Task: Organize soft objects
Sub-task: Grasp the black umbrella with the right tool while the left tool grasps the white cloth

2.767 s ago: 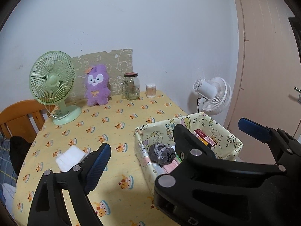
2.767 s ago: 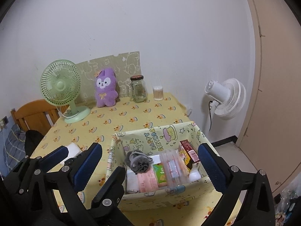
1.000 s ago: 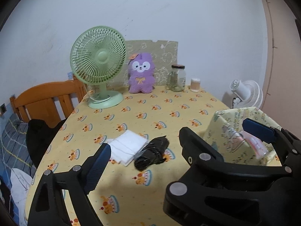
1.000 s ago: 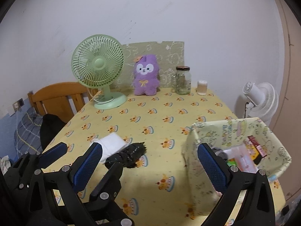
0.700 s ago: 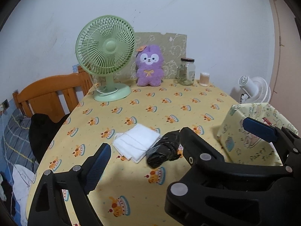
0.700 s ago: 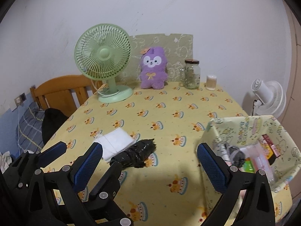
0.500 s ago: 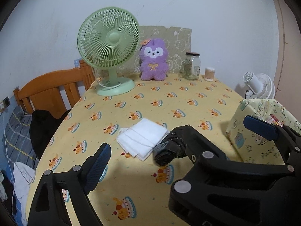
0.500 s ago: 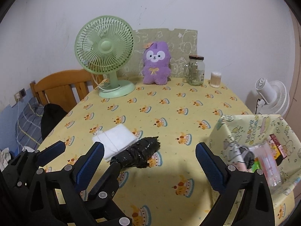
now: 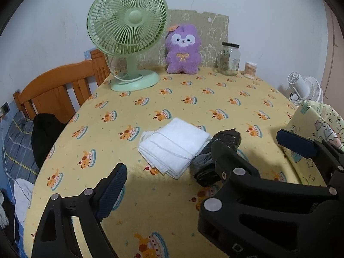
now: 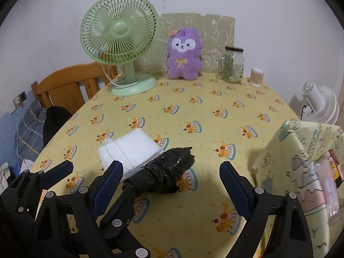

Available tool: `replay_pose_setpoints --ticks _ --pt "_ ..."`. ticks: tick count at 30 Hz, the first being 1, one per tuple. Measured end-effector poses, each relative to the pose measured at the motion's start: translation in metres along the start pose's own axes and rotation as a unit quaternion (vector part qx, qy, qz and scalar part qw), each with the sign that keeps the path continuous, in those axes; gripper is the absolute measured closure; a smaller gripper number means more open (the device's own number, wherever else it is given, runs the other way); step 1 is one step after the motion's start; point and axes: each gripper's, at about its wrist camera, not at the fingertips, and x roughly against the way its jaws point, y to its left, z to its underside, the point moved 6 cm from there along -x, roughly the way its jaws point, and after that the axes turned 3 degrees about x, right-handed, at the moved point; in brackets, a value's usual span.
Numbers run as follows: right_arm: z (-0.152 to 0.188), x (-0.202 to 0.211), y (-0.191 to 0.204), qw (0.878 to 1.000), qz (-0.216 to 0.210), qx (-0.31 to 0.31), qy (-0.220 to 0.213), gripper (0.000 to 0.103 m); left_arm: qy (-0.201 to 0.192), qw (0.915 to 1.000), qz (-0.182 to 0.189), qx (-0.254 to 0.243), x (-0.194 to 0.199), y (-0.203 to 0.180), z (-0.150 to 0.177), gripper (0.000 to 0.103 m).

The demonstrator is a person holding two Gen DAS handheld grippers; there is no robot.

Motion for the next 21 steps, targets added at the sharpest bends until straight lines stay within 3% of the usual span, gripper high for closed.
replay_pose_setpoints --ticks 2,9,16,20,21 --pt "0.001 -0.008 0.0 1.0 0.004 0.002 0.011 0.019 0.011 0.9999 0.002 -0.001 -0.006 0.0 0.002 0.016" --pt "0.009 -0.028 0.004 0.999 -0.012 -0.006 0.042 0.022 0.038 0.9991 0.02 -0.001 -0.017 -0.002 0.009 0.017" --pt "0.02 -0.038 0.006 0.996 -0.036 -0.021 0.074 0.051 0.055 0.9983 0.021 0.0 -0.024 -0.002 0.013 0.018" --pt "0.02 -0.037 0.008 0.996 -0.048 -0.019 0.075 0.059 0.063 0.9975 0.033 0.003 -0.024 -0.001 0.013 0.018" --pt "0.02 -0.036 0.008 0.996 -0.053 -0.022 0.075 0.068 0.065 0.9973 0.032 0.004 -0.024 -0.001 0.013 0.018"
